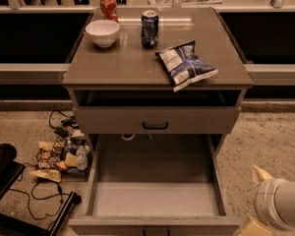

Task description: Close middle drawer

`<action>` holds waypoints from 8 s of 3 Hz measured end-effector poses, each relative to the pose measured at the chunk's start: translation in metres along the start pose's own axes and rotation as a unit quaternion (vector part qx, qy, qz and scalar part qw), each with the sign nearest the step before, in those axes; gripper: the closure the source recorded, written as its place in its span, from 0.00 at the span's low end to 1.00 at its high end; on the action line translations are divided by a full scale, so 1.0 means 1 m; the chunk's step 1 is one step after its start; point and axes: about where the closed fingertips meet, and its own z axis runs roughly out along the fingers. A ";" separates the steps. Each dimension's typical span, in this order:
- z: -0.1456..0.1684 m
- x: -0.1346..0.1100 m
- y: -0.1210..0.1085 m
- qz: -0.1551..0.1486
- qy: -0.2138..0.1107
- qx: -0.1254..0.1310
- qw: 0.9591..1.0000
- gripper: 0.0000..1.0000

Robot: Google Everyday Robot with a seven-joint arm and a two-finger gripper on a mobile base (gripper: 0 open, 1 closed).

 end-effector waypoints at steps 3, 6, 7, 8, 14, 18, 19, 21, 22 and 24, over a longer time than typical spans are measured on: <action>0.127 0.071 0.085 0.048 -0.022 -0.064 0.997 0.50; 0.214 0.080 0.144 0.043 -0.061 -0.096 0.993 1.00; 0.237 0.065 0.134 0.040 -0.085 -0.099 0.991 1.00; 0.275 0.040 0.106 0.026 -0.115 -0.093 0.989 1.00; 0.313 -0.042 -0.042 0.007 -0.206 -0.051 0.977 1.00; 0.344 -0.056 -0.097 0.010 -0.230 -0.045 0.972 1.00; 0.355 -0.062 -0.126 0.013 -0.236 -0.039 0.971 1.00; 0.371 -0.072 -0.161 0.015 -0.243 -0.035 0.969 1.00; 0.362 -0.070 -0.141 0.005 -0.236 -0.047 0.971 1.00; 0.288 -0.017 -0.071 -0.038 -0.182 -0.075 0.980 1.00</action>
Offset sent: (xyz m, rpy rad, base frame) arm -0.0546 -0.0020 -0.1771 0.1364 0.1510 -0.0724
